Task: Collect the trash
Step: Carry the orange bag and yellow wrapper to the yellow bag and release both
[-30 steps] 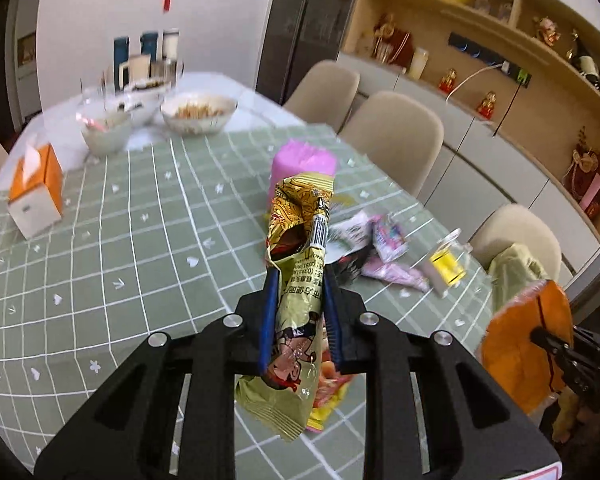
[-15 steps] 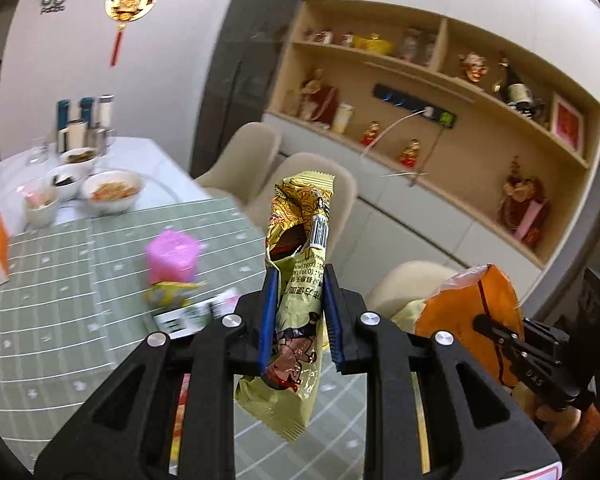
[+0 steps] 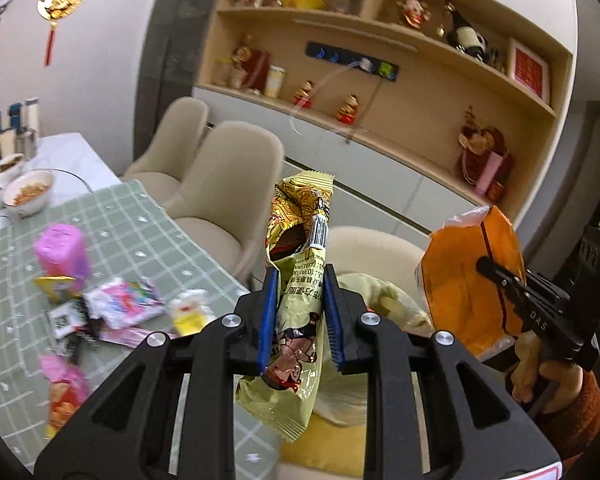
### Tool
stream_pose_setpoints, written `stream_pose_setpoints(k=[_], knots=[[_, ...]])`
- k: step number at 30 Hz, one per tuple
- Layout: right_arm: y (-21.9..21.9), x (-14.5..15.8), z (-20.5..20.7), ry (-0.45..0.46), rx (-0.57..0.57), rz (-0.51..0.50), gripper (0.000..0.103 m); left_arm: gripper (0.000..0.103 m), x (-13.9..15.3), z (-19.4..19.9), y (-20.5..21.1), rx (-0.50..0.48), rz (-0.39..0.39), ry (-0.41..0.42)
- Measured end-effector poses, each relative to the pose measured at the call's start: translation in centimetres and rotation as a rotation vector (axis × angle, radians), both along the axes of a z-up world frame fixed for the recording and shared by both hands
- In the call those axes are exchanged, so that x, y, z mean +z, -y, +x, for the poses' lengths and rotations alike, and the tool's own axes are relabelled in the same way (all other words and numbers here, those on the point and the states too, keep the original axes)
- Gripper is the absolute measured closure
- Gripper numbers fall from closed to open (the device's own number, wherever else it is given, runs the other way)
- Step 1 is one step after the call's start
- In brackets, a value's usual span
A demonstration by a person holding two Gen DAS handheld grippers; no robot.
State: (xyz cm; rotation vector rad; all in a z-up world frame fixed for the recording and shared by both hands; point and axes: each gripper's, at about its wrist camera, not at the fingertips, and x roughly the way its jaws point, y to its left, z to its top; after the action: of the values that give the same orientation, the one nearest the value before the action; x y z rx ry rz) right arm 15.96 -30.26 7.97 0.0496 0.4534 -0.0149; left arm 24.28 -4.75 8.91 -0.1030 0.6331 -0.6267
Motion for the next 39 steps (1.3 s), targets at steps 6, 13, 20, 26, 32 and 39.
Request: stream_pose_setpoints(k=[6,13,20,26,32,39], knots=[[6.4,-0.6,-1.6,-0.007,-0.094,-0.022,0.094,0.081,-2.0,0.8,7.0,-0.094,-0.016,-0.075],[12.3,-2.8,-2.2,-0.049,-0.153,0.025,0.094,0.081,-7.0,2.4,16.0,-0.218,0.039,-0.196],[15.8,-5.5,-1.3,-0.086,-0.162,0.104,0.094,0.081,-12.0,5.1,21.2,-0.202,0.094,-0.302],[16.3,-6.8,0.2,-0.113,-0.132,0.128,0.094,0.057,-13.6,6.0,22.4,-0.168,0.083,-0.325],[15.7,-7.8,3.3,-0.13,-0.063,0.146,0.094,0.055,-11.9,5.6,20.0,-0.127,0.073,-0.309],[11.7,-10.1,9.2,-0.178,0.043,0.137,0.094,0.054,-10.7,4.7,15.6,-0.044,0.068,-0.31]])
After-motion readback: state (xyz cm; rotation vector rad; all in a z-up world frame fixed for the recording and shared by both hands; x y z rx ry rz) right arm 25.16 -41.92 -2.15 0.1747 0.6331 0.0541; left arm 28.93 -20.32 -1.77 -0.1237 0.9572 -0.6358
